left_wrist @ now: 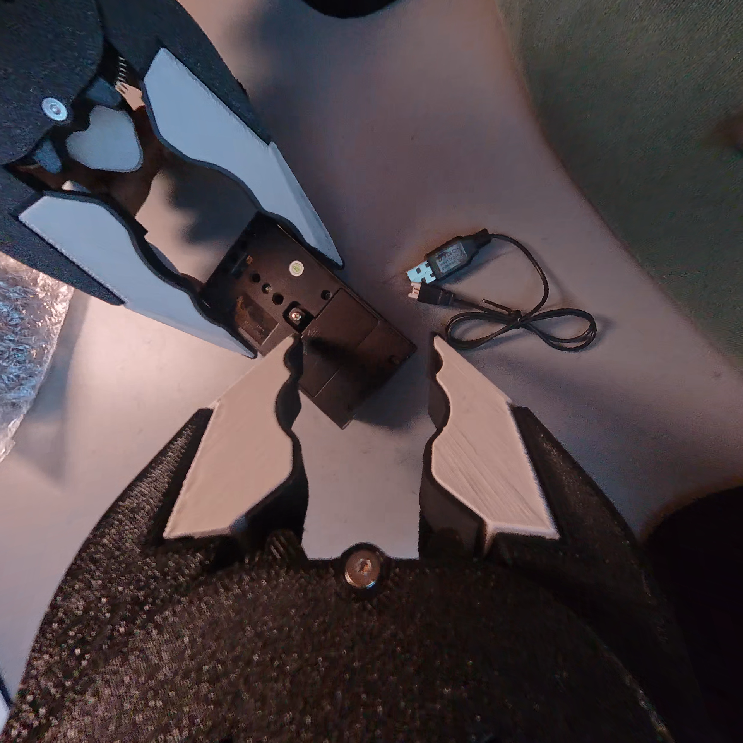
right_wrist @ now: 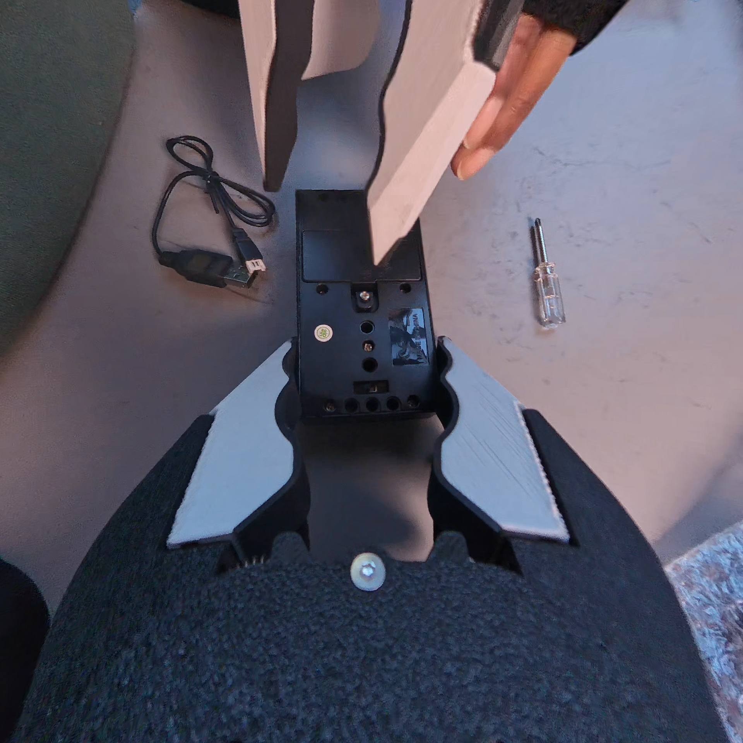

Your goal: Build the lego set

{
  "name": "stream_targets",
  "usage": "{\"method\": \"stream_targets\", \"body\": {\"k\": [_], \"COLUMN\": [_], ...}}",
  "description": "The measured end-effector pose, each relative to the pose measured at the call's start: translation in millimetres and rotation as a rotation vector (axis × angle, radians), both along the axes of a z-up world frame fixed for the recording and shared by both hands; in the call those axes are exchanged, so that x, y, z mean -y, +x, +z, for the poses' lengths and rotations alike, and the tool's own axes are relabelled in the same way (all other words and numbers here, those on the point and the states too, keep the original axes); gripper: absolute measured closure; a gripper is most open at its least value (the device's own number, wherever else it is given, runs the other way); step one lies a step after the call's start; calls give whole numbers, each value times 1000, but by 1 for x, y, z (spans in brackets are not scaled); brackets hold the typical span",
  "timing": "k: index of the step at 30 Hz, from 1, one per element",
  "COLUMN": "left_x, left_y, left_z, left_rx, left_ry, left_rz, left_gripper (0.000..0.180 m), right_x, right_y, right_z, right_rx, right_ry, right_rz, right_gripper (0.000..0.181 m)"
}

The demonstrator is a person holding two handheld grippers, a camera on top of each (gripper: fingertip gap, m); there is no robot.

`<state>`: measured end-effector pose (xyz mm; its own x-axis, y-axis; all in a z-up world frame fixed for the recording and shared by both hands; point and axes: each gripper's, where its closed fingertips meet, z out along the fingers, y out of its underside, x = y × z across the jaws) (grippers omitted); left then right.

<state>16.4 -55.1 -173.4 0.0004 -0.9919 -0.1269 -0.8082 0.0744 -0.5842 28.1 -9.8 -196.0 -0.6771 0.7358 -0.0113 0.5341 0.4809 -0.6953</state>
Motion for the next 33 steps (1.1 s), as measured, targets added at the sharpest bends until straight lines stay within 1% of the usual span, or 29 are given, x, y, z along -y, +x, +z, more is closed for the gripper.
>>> {"method": "stream_targets", "body": {"k": [3,8,12,18,22,33], "left_x": [-3,-3,-1,-2,-2,-2], "left_y": [2,9,11,9,7,5], "left_z": [-5,-7,-9,-11,-11,-10], "left_rx": [-42,-56,-84,-172,-218,-222], "left_ry": [14,40,46,96,87,87], "left_rz": [-42,-100,-144,-217,-240,-231], "left_gripper": [117,113,113,114,116,119], "right_x": [3,4,5,5,5,6], "right_y": [2,3,4,4,4,4], "right_z": [-1,-2,-5,-5,-5,-5], "right_rx": [11,18,21,20,20,20], "right_ry": [6,12,31,31,28,27], "right_rz": [27,49,64,64,62,58], "right_gripper": [116,116,116,116,116,116]}}
